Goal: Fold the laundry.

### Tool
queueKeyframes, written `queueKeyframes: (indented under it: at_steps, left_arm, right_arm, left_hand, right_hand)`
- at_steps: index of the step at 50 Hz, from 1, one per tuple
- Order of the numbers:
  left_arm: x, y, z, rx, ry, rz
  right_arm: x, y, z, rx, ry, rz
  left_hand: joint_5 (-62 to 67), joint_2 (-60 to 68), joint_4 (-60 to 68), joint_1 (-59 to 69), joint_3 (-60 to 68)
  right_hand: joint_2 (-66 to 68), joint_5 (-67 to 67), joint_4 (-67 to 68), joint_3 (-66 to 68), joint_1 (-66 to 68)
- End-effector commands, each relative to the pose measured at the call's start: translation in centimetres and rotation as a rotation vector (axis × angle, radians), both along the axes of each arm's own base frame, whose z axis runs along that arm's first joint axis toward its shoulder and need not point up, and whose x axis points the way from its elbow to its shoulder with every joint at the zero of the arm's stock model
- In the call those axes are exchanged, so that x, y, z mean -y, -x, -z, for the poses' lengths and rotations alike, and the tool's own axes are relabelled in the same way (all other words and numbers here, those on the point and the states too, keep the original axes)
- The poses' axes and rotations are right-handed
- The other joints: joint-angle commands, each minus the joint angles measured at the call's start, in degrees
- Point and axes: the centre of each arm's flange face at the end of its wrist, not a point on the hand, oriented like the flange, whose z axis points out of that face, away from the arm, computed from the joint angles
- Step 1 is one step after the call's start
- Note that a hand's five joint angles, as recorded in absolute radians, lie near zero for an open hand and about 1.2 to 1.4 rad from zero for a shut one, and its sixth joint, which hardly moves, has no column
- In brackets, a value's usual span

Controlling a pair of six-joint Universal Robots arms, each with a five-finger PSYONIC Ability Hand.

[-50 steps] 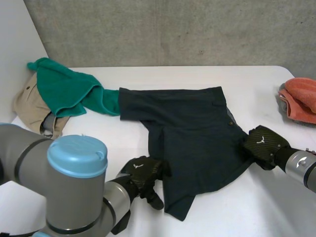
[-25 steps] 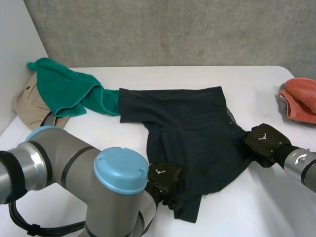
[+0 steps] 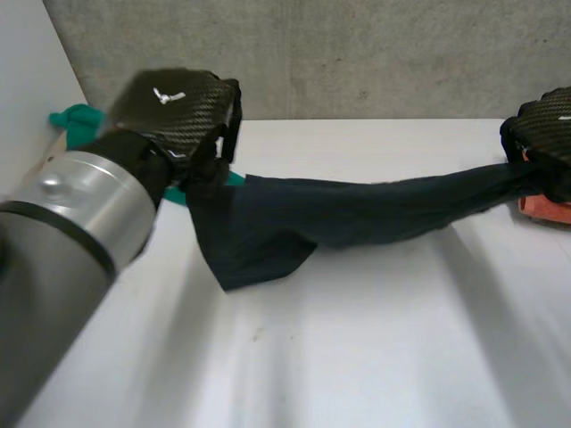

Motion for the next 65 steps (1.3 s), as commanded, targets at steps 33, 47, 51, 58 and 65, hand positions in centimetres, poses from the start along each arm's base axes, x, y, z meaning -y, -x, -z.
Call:
queueKeyframes:
  at_steps: [33, 47, 51, 58, 65]
  left_arm:
    - [-1.2, -0.8, 11.4, 0.167, -0.447, 0.009]
    - [-0.5, 0.1, 19.3, 0.253, -0.612, 0.058]
    - [0.4, 0.5, 20.1, 0.257, -0.606, 0.039]
    - [1.0, 0.9, 20.1, 0.279, -0.592, 0.012]
    - [-0.7, 0.1, 17.3, 0.287, -0.576, 0.028]
  right_arm:
    - [4.4, -3.6, 10.0, -0.009, -0.324, 0.062]
    - [3.7, -2.9, 9.5, 0.002, -0.298, 0.077]
    - [3.3, -2.9, 9.2, 0.005, -0.286, 0.075]
    - [2.8, -2.8, 9.0, -0.002, -0.276, 0.067]
    - [1.3, -2.5, 9.0, -0.098, -0.288, 0.035]
  left_hand:
    - [-49.8, -50.0, -50.2, -47.3, -49.9]
    - [-36.9, -37.1, -37.3, -34.4, -36.9]
    - [-15.8, -15.9, -16.1, -13.2, -15.8]
    - [11.9, 11.7, 11.5, 14.4, 11.8]
    - [11.9, 11.7, 11.5, 14.4, 11.8]
  right_hand:
    - [12.5, 12.0, 11.4, 11.8, 16.9]
    - [12.5, 12.0, 11.4, 11.8, 16.9]
    - [12.5, 12.0, 11.4, 11.8, 16.9]
    - [12.5, 12.0, 11.4, 11.8, 16.9]
    - [12.5, 12.0, 11.4, 11.8, 16.9]
